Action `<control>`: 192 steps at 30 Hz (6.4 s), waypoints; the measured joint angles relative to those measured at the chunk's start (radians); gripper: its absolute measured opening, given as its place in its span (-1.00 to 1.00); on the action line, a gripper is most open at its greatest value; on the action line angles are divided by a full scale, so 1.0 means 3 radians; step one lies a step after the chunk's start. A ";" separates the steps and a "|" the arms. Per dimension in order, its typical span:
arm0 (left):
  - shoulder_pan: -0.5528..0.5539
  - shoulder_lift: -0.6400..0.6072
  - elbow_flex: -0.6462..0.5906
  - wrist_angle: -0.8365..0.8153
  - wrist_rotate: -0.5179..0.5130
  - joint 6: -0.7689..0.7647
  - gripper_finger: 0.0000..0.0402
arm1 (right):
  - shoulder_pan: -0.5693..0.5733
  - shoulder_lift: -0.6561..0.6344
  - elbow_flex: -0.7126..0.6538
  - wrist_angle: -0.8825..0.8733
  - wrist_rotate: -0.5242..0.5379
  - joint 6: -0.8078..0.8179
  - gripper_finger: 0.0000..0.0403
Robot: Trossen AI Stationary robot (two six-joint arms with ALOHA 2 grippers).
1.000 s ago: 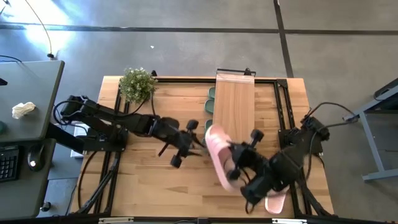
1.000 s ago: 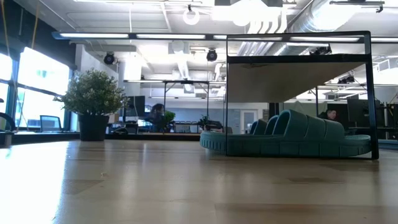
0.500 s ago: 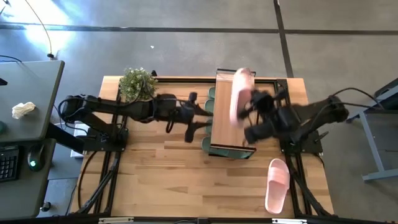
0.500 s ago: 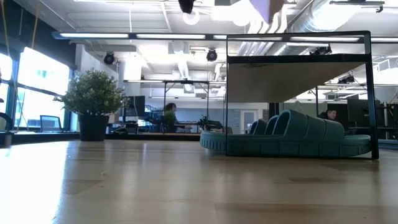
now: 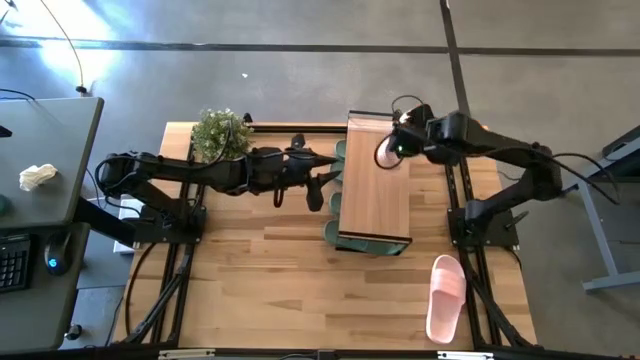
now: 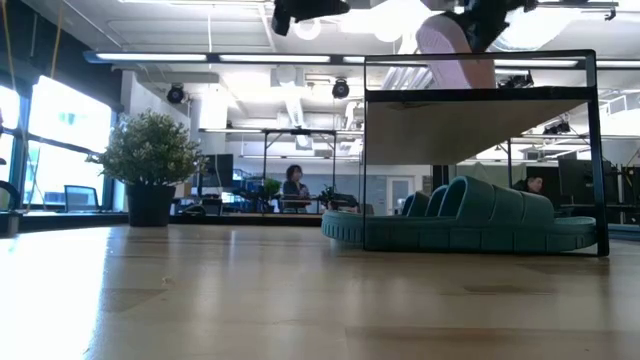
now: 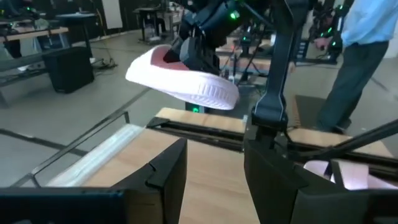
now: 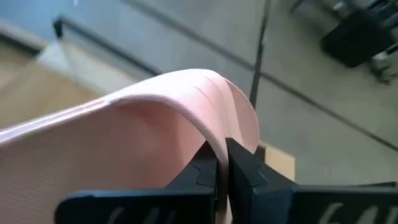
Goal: Pick and place slides into the shelf
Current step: Put the pink slide on the shelf
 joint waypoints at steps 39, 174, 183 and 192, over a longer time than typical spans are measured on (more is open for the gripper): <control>0.0751 -0.0488 0.0000 -0.1457 0.0540 0.0457 -0.28 | -0.0310 0.0615 0.0006 0.0561 -0.1313 -0.0387 -0.85; 0.1086 0.0893 0.0001 -0.0607 0.0927 0.0638 -0.28 | -0.0928 -0.0773 -0.1133 0.0873 -0.2510 -0.1082 -1.00; 0.1105 0.0704 0.0002 -0.0809 0.1032 0.0646 -0.28 | -0.0818 -0.1481 -0.1132 0.0487 -0.3001 -0.1108 -1.00; 0.1104 0.0346 0.0004 -0.1063 0.1288 0.0817 -0.46 | -0.0163 -0.2210 -0.1129 0.0619 -0.4006 -0.0609 -1.00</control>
